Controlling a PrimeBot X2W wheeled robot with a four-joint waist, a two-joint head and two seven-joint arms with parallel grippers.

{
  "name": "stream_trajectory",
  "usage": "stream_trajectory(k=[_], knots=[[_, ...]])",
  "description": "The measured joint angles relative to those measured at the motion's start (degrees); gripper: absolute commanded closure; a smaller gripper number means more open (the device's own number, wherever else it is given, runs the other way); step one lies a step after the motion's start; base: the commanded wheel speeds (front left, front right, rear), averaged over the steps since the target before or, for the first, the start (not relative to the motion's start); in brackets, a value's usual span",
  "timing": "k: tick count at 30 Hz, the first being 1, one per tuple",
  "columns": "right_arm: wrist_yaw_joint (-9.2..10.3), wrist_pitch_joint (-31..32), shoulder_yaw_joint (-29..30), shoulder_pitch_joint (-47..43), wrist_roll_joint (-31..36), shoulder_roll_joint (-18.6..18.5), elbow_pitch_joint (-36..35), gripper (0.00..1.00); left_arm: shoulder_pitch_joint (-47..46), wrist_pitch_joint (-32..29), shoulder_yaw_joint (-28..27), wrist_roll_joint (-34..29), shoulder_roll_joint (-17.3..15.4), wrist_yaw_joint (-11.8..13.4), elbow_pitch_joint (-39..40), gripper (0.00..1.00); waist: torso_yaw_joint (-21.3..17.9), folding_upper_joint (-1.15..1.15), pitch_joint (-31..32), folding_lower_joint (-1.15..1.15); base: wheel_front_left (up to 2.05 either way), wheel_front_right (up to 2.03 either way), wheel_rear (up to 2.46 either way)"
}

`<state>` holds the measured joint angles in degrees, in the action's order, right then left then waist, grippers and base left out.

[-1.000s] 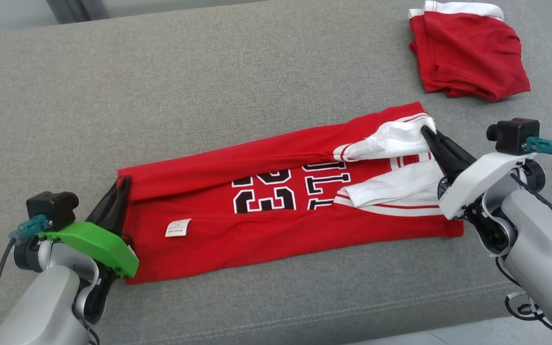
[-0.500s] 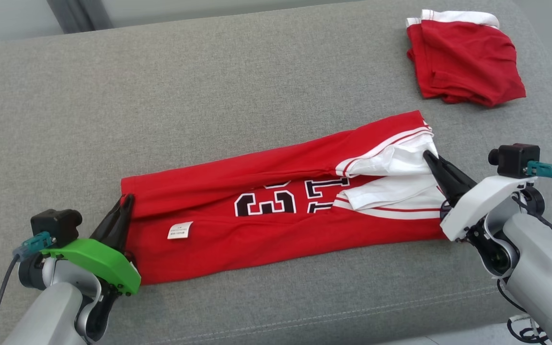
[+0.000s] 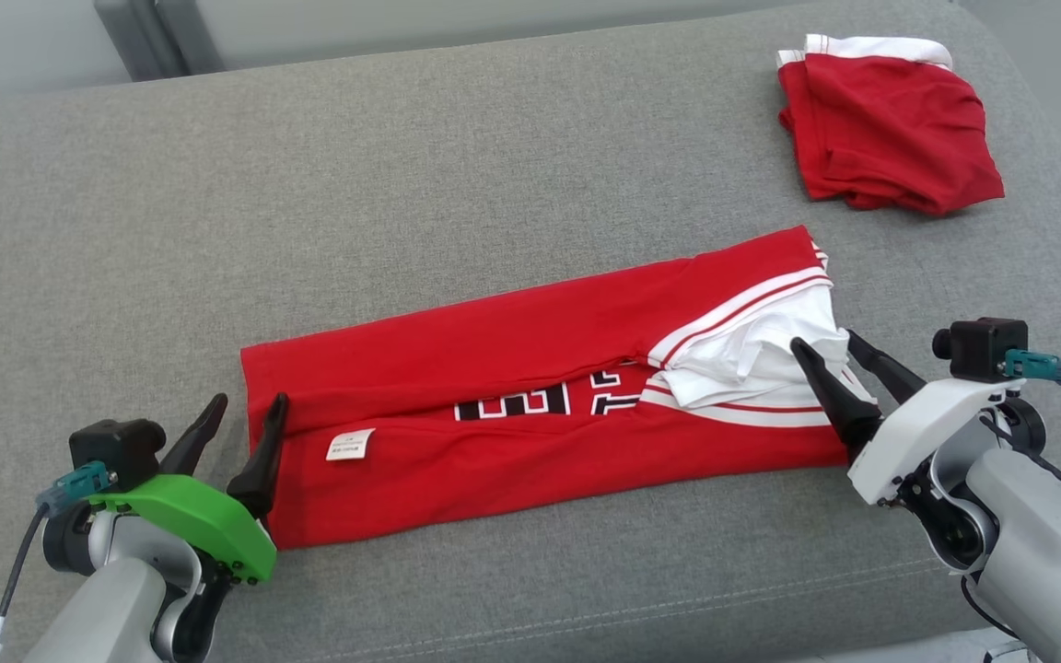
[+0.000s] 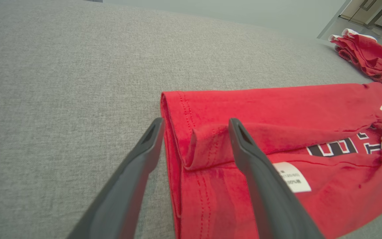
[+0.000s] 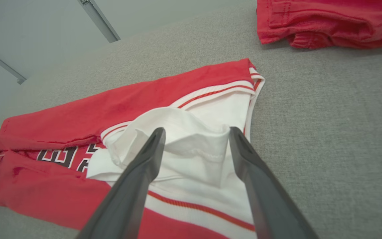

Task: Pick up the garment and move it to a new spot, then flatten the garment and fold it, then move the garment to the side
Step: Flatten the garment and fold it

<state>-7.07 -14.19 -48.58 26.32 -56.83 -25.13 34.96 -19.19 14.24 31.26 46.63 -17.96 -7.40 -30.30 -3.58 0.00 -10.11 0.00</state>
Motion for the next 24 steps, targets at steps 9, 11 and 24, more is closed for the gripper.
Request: stream_trajectory(k=[9, 11, 24], knots=[[0.00, -0.2, -0.6, -4.1, -0.3, -1.2, -3.5, 0.00, 0.5, 0.0, 0.3, -0.1, 0.9, 0.0, -0.1, 0.00, 0.7, 0.00, 1.5, 0.00, 0.00, 0.00, 0.00], [0.00, -0.2, -1.1, -5.3, -0.2, -2.0, -4.7, 0.00, 0.5, 0.0, 0.2, -0.2, 0.9, 0.0, 0.0, 0.00, 1.0, 0.00, 1.8, 0.00, 0.00, 0.00, 0.00], [0.00, -0.2, 8.8, -9.5, -0.2, -5.1, -6.5, 0.00, 2.4, 0.0, -3.5, -0.5, 1.8, 0.5, 2.3, 0.00, 3.1, 0.00, 3.7, 0.00, 0.00, 0.00, 0.00]])
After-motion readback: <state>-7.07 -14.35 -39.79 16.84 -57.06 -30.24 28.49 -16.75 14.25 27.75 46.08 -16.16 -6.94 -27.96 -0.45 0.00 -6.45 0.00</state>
